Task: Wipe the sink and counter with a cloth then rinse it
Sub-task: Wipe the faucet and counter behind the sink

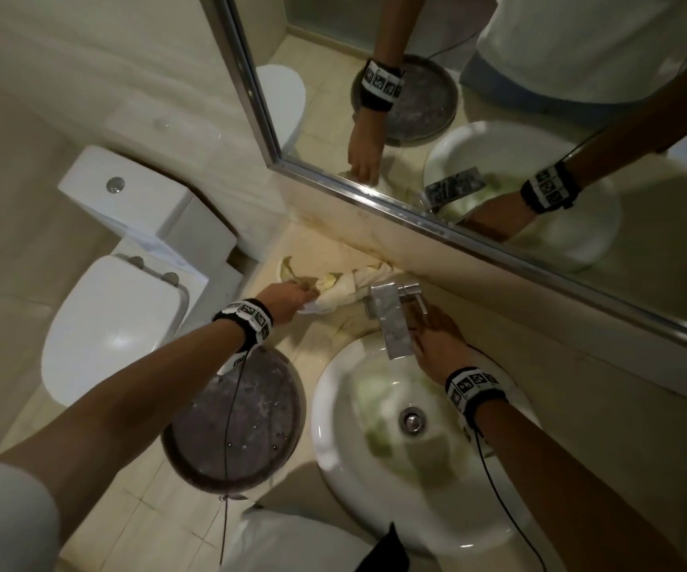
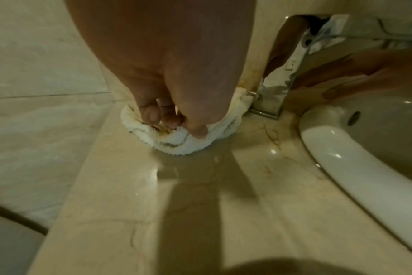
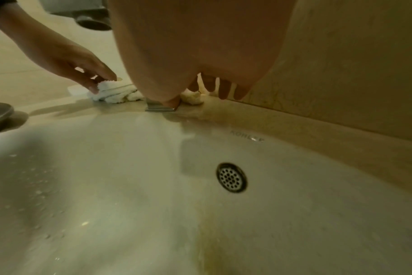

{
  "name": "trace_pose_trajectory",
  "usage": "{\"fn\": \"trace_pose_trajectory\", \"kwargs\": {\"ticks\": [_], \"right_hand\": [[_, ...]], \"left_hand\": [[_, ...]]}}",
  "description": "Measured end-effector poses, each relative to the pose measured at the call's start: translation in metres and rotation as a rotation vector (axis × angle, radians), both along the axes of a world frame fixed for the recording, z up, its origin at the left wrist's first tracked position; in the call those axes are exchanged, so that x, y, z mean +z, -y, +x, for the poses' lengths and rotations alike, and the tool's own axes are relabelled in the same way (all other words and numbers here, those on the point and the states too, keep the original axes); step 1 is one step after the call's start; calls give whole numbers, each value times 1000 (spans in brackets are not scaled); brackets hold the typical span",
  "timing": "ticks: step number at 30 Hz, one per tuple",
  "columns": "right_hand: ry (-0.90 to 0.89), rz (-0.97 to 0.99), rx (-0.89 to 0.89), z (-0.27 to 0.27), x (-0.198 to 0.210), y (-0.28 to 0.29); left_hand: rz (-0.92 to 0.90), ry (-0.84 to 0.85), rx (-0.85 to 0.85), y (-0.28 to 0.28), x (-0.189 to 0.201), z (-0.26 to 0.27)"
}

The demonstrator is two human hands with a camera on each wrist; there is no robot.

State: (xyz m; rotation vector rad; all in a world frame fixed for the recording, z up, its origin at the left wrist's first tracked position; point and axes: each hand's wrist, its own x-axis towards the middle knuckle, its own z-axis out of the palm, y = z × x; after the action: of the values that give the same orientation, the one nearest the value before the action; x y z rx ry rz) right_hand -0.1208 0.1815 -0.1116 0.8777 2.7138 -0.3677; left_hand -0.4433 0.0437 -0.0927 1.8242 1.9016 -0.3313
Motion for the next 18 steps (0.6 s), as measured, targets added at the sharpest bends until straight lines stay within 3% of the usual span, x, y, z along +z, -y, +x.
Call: {"fn": "trace_pose_trajectory", "kwargs": {"ticks": [12, 18], "right_hand": [[-1, -56, -54, 28, 9, 65], [39, -56, -13, 31, 11, 88]], "left_hand": [[-67, 15, -81, 45, 9, 93], [-21, 33, -108, 49, 16, 99]]}}
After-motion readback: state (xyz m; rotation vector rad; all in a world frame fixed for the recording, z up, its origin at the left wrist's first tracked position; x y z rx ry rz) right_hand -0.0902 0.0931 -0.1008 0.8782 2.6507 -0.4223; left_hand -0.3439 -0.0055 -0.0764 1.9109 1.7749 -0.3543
